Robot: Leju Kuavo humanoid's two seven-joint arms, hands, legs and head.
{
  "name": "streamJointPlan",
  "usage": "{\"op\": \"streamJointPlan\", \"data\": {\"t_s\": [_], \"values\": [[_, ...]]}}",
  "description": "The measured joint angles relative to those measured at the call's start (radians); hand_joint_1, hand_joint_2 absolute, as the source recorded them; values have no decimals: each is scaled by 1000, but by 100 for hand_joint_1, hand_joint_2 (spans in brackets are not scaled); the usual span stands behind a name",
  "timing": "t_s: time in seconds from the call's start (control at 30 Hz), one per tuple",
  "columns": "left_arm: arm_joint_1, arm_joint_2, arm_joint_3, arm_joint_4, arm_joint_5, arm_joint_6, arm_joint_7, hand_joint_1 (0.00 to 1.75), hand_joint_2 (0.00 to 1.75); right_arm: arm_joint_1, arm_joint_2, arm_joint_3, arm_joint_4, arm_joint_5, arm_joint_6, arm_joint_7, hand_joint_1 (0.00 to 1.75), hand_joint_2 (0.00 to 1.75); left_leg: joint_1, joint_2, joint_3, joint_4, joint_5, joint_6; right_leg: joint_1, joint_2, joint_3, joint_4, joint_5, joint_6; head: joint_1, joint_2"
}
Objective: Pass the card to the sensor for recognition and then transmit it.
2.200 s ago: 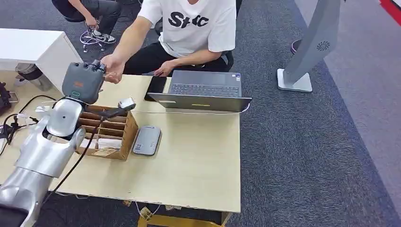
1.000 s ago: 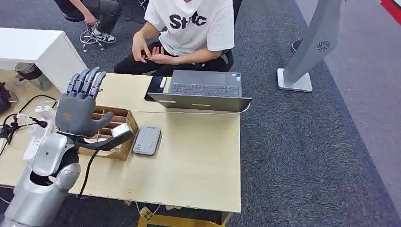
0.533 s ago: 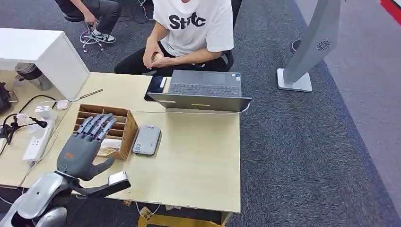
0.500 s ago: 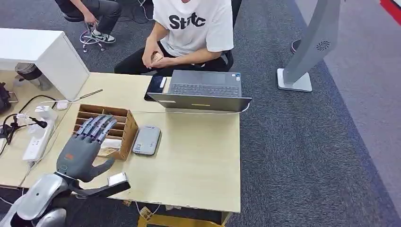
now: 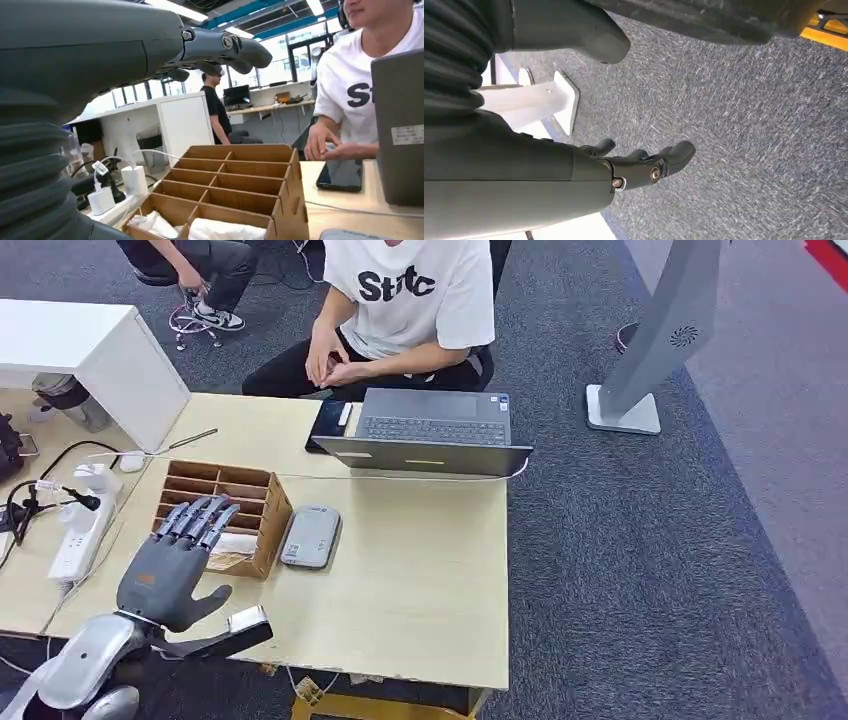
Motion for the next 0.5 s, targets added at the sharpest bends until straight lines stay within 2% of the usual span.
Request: {"op": "streamJointPlan", "data": {"t_s": [0.5], "values": [[-27, -27, 5, 113, -18, -24, 11, 0, 175, 0, 0, 0, 0, 11, 6, 3, 0, 175, 0, 0, 0, 0, 0, 0, 0, 0, 0, 0, 0, 0, 0, 0]]}}
